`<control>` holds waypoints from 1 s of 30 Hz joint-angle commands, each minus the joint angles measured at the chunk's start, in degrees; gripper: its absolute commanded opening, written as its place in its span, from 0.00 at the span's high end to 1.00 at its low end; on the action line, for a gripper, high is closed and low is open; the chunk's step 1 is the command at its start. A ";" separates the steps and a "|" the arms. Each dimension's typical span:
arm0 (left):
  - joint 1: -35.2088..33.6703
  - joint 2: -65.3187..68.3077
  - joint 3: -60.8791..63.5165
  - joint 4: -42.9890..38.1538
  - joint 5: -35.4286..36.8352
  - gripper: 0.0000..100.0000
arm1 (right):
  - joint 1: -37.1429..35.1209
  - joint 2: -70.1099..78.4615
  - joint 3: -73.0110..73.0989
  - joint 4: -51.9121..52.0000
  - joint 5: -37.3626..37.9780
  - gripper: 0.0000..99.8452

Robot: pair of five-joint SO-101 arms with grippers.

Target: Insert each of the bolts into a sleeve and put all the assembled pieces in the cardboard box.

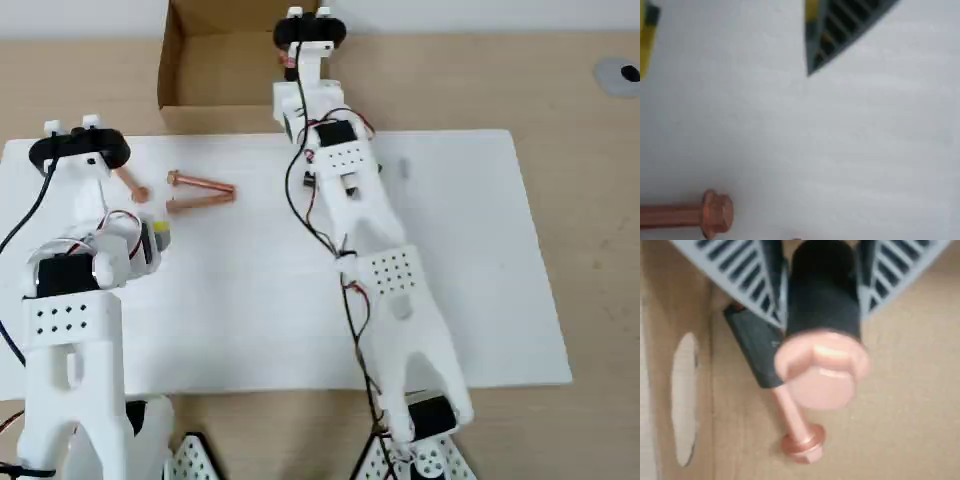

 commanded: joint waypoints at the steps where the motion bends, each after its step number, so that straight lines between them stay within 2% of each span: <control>1: 0.79 -0.48 -0.88 -0.35 -0.53 0.78 | 1.80 -1.36 -5.05 2.73 2.46 0.99; 9: 0.79 -0.48 -0.44 -0.26 -0.70 0.78 | 1.71 -1.27 -9.10 10.20 5.10 0.99; 11: 0.79 -0.48 -0.88 1.23 -2.90 0.78 | 1.71 -1.27 -10.77 11.78 6.42 0.98; 19: 0.79 -0.48 -0.88 3.25 -3.78 0.78 | 1.54 -1.19 -15.52 17.85 8.18 0.80; 30: 0.44 -0.48 -0.53 3.34 -5.36 0.82 | 0.84 -2.24 -24.84 27.25 8.18 0.80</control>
